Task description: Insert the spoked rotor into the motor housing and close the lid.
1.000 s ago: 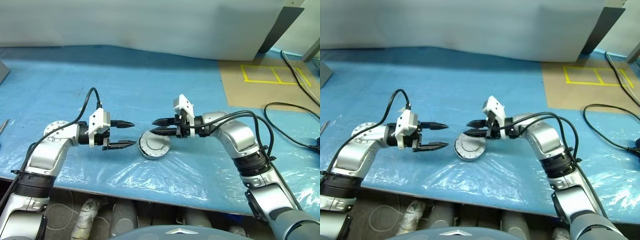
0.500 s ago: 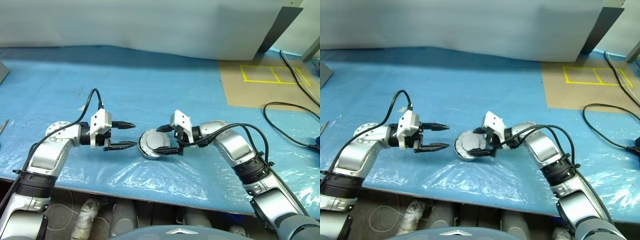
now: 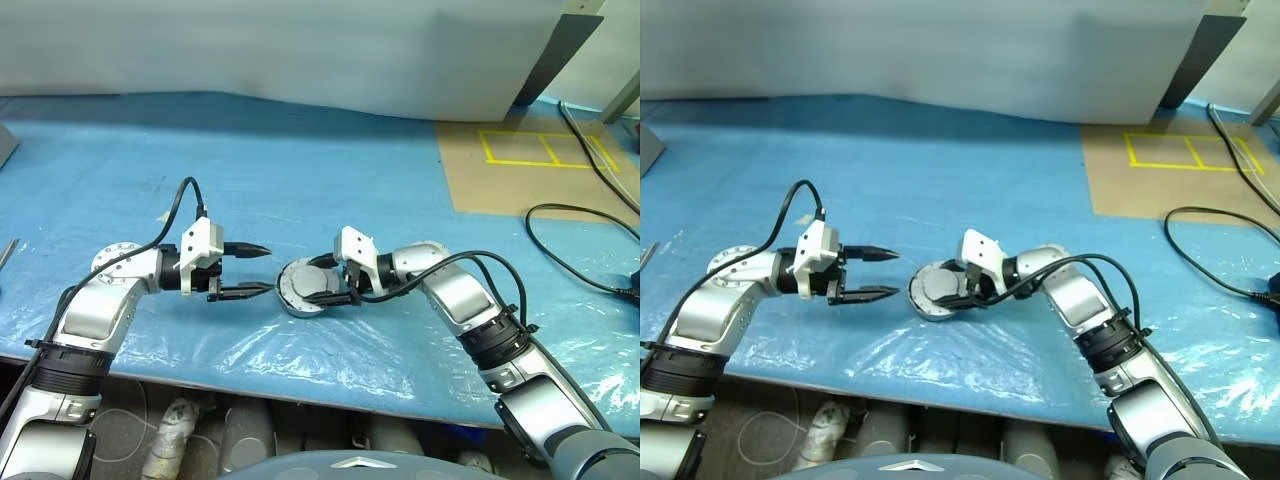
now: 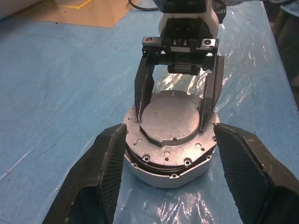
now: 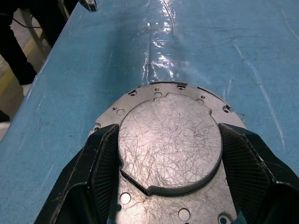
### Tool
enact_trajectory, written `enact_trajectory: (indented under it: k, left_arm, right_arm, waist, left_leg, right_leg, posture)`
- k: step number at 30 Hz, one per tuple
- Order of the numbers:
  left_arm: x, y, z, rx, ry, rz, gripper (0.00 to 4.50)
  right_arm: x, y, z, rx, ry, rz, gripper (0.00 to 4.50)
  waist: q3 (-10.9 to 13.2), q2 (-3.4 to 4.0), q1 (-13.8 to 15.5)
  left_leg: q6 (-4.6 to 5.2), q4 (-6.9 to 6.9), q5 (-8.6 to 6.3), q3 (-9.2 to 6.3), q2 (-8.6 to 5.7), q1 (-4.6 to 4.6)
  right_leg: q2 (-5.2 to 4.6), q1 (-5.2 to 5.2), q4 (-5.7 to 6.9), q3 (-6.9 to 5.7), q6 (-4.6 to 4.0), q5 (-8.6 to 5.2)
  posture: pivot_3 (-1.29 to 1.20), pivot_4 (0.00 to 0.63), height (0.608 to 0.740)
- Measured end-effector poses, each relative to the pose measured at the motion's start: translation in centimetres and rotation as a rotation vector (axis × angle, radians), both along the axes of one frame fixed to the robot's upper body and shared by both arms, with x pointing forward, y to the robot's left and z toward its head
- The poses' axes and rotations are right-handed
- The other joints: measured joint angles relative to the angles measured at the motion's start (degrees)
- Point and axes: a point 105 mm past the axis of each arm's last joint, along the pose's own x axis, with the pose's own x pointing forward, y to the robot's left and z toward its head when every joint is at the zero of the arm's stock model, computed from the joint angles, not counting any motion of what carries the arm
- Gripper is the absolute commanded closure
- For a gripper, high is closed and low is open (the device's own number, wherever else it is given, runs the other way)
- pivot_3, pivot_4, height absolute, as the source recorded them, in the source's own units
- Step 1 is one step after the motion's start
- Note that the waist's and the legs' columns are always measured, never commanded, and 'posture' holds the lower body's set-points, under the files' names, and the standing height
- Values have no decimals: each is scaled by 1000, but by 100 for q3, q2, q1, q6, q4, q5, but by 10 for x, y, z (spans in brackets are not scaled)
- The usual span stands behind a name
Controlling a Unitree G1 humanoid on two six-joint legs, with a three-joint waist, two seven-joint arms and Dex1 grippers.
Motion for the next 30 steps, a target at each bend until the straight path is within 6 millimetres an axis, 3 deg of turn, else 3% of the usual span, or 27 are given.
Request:
enact_trajectory:
  k: [11,23,30]
  left_arm:
    - [1,0,0,-1,-3,10,1354]
    - [1,-1,-1,-3,-1,7,1354]
    - [3,-2,2,-2,-7,7,1354]
  right_arm:
    - [2,10,15,52,112,-25,1531]
    - [10,22,0,7,12,-47,1531]
    - [10,13,-1,16,31,-46,1531]
  waist:
    - [0,0,2]
    - [0,-1,-27]
    - [0,0,-8]
  left_leg:
    - [0,-2,0,0,1,-5]
    - [-1,-5,0,0,0,17]
    - [-1,-4,0,1,-1,31]
  right_leg:
    - [1,-4,-3,-1,0,0]
    - [1,10,3,3,0,0]
    - [0,28,1,5,0,0]
  posture:
    - [0,150,740]
    - [0,150,740]
    - [0,150,740]
